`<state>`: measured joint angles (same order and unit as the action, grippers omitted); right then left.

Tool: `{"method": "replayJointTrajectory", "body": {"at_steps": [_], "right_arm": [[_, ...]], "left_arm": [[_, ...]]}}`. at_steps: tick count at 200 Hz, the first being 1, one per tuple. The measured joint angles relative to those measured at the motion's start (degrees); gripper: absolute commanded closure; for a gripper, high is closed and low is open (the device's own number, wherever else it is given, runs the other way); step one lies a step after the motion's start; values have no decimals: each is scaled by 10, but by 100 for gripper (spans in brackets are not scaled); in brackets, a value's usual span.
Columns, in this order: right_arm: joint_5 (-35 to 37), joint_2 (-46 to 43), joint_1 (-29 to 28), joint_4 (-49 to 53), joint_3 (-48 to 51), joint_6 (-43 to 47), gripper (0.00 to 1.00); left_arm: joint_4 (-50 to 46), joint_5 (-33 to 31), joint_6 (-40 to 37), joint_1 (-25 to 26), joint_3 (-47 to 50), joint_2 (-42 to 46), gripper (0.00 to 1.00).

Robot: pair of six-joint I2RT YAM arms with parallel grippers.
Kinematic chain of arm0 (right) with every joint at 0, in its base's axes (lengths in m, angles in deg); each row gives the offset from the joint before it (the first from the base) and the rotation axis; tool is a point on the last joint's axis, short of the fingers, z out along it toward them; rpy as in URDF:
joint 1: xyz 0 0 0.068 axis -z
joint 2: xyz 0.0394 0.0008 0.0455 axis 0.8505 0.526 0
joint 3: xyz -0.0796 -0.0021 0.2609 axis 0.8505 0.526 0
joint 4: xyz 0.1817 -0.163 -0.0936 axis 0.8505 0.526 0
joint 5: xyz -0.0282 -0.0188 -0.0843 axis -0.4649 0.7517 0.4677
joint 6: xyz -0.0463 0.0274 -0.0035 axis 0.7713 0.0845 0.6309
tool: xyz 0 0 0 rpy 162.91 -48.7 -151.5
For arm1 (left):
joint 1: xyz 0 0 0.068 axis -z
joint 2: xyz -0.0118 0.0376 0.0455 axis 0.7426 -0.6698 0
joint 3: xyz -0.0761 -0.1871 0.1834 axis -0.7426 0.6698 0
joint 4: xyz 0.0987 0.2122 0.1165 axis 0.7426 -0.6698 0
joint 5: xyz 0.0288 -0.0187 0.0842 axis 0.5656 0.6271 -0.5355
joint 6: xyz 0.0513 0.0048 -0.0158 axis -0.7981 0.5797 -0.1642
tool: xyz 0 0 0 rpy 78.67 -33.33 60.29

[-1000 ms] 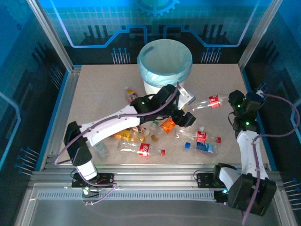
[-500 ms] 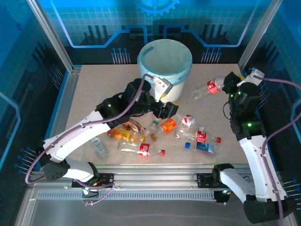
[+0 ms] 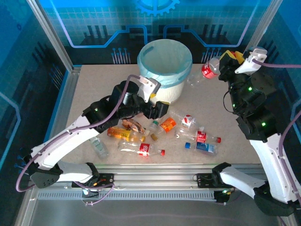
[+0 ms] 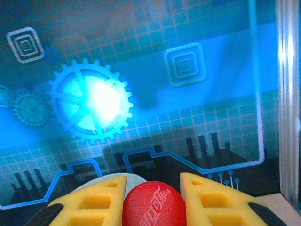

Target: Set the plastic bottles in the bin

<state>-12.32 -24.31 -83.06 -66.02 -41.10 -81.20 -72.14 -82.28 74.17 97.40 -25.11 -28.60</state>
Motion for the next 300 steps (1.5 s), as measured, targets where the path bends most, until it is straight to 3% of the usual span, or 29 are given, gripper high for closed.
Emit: {"method": "replayJointTrajectory", "body": {"at_steps": [87,136,183,231,253,265,300], "right_arm": [[-9,143,-40,-4,-158,51,82],[-17,322,-41,-15,-290,93,80],[-17,524,-40,56,-448,125,76],[-23,622,-28,135,-480,125,61],[-26,637,-16,163,-480,113,39],[-28,638,-11,172,-480,109,32],[-43,638,-13,197,-515,106,30]], "left_arm": [[-11,-47,0,-3,17,58,20],[-14,-60,0,-21,17,61,19],[-21,-57,0,-36,17,54,19],[-25,-54,2,-41,19,51,18],[-25,-52,2,-44,28,51,17],[-26,-51,2,-45,31,51,17],[-32,-46,2,-46,29,50,16]]}}
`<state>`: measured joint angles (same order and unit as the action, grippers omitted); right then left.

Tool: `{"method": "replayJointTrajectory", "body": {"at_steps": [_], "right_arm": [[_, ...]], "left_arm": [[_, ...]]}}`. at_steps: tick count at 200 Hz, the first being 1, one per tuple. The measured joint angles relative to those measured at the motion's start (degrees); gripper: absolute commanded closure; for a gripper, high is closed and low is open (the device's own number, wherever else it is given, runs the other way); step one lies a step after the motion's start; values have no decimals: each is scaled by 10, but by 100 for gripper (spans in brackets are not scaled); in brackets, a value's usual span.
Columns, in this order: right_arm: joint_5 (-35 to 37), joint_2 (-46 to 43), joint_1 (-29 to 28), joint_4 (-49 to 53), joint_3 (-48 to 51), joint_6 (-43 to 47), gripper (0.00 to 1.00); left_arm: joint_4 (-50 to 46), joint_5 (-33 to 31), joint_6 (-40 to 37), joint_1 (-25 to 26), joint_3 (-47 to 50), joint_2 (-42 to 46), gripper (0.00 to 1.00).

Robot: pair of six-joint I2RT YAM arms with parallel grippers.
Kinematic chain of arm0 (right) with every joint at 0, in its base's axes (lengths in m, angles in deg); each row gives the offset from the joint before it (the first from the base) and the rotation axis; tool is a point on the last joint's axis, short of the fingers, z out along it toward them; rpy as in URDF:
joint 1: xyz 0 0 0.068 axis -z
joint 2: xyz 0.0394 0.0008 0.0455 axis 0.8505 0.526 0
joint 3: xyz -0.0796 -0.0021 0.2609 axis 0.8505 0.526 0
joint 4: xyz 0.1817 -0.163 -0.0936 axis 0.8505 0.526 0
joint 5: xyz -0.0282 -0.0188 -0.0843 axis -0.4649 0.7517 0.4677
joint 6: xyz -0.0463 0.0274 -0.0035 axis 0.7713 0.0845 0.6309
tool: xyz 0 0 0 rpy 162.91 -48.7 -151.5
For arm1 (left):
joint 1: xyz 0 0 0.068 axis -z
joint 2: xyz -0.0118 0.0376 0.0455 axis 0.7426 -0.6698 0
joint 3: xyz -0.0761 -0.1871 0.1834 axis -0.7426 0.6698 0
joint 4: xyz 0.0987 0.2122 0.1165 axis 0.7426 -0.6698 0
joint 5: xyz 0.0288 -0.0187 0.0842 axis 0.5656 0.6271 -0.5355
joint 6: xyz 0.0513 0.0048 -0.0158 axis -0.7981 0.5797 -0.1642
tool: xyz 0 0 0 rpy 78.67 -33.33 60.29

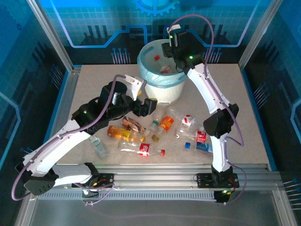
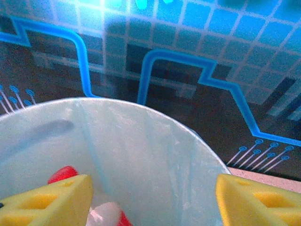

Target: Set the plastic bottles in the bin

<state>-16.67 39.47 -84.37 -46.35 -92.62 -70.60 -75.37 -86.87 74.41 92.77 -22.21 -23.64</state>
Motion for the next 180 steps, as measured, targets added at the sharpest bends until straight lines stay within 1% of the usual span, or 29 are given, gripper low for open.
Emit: {"method": "replayJointTrajectory", "body": {"at_steps": [18,33,47,60,79,94,109,121,137,151,180], "right_arm": [[-9,-3,-6,19,-39,-4,30],[-19,-22,-12,39,-56,-16,30],[-30,-54,-14,57,-50,-29,30],[-39,-107,-16,66,-12,-43,31],[-51,-217,-19,64,100,-64,32],[-61,-311,-25,50,208,-79,33],[-75,-402,-38,31,322,-93,34],[-83,-460,-49,30,395,-104,34],[-84,-515,-67,37,470,-122,34],[-77,-556,-83,49,533,-140,35],[-77,-637,-123,77,672,-173,37]], "left_arm": [[-15,5,2,0,-13,-6,16],[-26,13,7,0,-28,-13,17],[-35,20,13,0,-39,-16,17],[-46,29,16,0,-46,-17,17],[-62,45,26,0,-57,-20,18],[-77,63,31,0,-74,-29,20],[-90,82,36,1,-91,-43,21],[-95,91,40,7,-98,-53,22],[-103,94,40,26,-99,-64,22],[-107,94,40,53,-97,-73,22],[-100,94,38,99,-62,-76,22]]}}
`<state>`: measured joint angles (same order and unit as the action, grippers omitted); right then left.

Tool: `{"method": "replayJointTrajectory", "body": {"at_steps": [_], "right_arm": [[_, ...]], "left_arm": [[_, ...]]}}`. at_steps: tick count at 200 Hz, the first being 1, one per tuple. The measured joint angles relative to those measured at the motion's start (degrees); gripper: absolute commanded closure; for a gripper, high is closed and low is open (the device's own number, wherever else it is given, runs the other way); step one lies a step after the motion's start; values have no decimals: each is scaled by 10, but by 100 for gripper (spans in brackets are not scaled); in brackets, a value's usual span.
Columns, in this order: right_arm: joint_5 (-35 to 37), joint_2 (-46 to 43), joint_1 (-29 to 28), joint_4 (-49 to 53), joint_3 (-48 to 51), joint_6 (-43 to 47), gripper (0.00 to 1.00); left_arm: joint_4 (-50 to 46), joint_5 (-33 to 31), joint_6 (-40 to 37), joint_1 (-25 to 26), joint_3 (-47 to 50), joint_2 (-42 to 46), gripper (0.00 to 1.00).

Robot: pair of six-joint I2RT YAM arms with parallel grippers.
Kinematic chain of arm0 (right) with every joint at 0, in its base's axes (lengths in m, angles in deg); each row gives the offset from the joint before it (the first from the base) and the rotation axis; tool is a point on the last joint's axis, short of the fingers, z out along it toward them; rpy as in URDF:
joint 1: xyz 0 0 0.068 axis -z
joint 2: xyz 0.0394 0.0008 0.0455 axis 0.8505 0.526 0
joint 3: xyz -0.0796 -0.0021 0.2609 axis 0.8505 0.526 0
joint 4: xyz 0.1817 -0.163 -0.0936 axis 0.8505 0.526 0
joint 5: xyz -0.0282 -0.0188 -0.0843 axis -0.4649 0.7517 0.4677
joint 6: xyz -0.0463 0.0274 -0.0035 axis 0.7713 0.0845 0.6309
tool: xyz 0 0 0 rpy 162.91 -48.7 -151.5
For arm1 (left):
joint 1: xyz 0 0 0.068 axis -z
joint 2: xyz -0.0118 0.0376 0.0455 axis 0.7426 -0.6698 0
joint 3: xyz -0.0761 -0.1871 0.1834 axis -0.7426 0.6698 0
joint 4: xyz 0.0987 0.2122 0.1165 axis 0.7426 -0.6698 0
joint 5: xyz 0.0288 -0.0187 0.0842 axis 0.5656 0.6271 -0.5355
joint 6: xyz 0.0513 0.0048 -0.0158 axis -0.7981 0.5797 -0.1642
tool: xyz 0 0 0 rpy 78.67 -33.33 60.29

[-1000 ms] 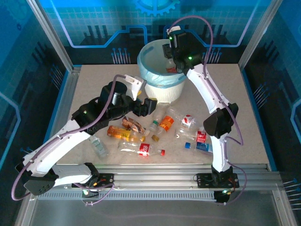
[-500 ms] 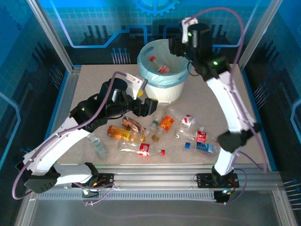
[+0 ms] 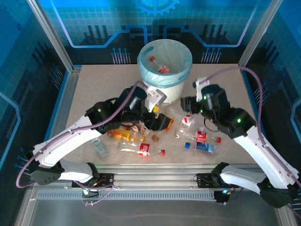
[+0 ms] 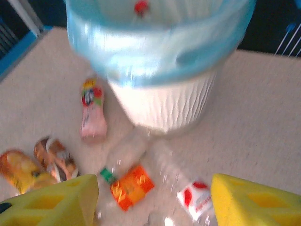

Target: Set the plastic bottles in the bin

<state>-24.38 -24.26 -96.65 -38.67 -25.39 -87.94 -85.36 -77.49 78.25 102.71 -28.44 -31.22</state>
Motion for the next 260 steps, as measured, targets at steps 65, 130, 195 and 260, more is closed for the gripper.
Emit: {"method": "replayJointTrajectory", "body": {"at_steps": [65,130,195,260], "right_arm": [[22,-96,-221,-38,285,-253,38],[148,-81,-384,-151,428,-605,31],[212,-24,-454,-210,468,-886,29],[249,18,-476,-236,476,-968,29]], "left_arm": [[34,-38,52,15,175,42,22],[35,-97,97,18,251,94,21],[36,-130,111,18,274,123,21],[37,-132,110,18,283,143,20]]}}
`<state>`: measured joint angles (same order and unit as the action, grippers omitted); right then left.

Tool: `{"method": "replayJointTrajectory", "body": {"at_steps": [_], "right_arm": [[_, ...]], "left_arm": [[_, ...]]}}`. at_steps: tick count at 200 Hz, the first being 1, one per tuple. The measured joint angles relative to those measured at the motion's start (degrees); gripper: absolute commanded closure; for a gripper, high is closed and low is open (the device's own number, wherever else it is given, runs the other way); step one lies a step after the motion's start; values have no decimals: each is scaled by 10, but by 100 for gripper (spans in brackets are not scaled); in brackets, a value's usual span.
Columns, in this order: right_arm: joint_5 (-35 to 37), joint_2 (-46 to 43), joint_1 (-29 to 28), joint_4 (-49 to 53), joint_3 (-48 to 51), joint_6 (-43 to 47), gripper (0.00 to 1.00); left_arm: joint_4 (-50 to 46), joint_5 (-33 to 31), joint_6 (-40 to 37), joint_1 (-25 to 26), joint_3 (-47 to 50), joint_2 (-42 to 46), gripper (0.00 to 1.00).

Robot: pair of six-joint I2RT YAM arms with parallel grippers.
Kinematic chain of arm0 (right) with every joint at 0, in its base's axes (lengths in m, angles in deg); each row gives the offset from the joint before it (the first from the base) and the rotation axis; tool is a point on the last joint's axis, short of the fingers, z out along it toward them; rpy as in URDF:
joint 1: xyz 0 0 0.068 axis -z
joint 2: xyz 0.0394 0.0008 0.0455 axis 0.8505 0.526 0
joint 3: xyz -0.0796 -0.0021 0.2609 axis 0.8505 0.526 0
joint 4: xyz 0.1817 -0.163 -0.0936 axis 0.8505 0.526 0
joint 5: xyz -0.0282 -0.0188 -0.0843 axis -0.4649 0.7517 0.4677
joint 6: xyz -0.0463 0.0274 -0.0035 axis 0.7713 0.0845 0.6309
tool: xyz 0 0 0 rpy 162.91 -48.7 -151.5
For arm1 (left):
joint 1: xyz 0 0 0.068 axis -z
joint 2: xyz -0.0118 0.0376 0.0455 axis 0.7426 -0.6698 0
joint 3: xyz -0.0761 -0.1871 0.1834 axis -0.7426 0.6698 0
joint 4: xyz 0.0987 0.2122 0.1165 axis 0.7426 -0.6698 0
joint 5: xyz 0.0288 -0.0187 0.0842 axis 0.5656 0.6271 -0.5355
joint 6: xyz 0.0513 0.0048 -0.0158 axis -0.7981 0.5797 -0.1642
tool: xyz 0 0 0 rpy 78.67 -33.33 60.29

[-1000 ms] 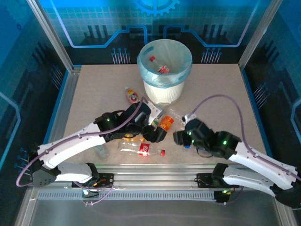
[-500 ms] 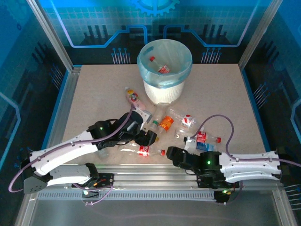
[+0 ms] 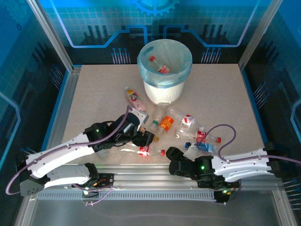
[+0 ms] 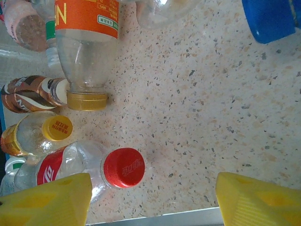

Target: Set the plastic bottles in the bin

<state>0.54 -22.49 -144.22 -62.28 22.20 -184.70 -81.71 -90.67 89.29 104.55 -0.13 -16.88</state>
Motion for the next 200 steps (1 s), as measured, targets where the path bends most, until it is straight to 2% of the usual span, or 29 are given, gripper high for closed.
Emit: {"method": "replayJointTrajectory", "body": {"at_steps": [83,129,200], "right_arm": [[-43,124,17,-163,14,-14,28],[-36,151,18,-178,13,-9,31],[-40,155,25,-165,-2,-6,30]], "left_arm": [[2,-3,0,0,11,3,20],[7,-3,0,0,22,4,20],[13,-4,0,0,34,14,20]]}}
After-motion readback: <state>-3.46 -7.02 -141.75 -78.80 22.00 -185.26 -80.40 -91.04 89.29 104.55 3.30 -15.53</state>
